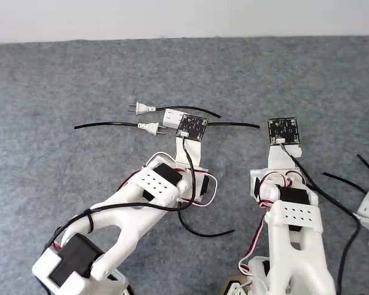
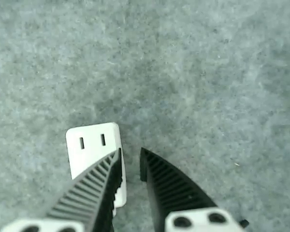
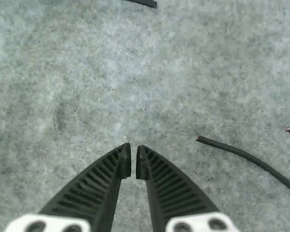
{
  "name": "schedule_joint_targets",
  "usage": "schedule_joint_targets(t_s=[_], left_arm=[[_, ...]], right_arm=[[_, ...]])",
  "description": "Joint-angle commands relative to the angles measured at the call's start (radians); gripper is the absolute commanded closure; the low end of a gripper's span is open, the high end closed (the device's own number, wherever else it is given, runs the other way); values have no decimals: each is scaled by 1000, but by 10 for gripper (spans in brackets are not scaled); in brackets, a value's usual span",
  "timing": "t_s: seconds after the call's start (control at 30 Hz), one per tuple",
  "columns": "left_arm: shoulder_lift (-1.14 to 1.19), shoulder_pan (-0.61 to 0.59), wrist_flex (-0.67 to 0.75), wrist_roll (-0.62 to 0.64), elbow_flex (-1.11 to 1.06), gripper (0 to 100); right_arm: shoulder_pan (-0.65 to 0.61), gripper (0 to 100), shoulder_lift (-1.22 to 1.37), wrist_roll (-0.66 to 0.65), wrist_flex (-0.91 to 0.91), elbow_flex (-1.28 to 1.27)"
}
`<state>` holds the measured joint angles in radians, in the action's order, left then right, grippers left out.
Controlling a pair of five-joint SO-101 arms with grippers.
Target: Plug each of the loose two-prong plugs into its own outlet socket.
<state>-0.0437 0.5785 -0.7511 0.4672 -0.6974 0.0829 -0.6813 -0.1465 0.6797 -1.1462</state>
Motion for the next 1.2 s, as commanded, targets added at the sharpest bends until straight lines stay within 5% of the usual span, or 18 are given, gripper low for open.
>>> schedule_joint_targets(t_s=[0.0,0.33,0.6,0.7,1.17], left_arm=[[-98,8,-57,-72,36,938],[-433,-150,-92,-158,-93,899],[-245,-106,-115,-152,-128,859],[-147,-92,-87,-46,-116,859],[120,-80,-46,0,150,859]], right_arm=[[5,972,-13,-9,-22,8],[2,972,-13,-5,-22,6],[2,971,-13,-5,-22,6],[2,971,-12,-6,-22,6],[1,969,-12,-8,-24,6]])
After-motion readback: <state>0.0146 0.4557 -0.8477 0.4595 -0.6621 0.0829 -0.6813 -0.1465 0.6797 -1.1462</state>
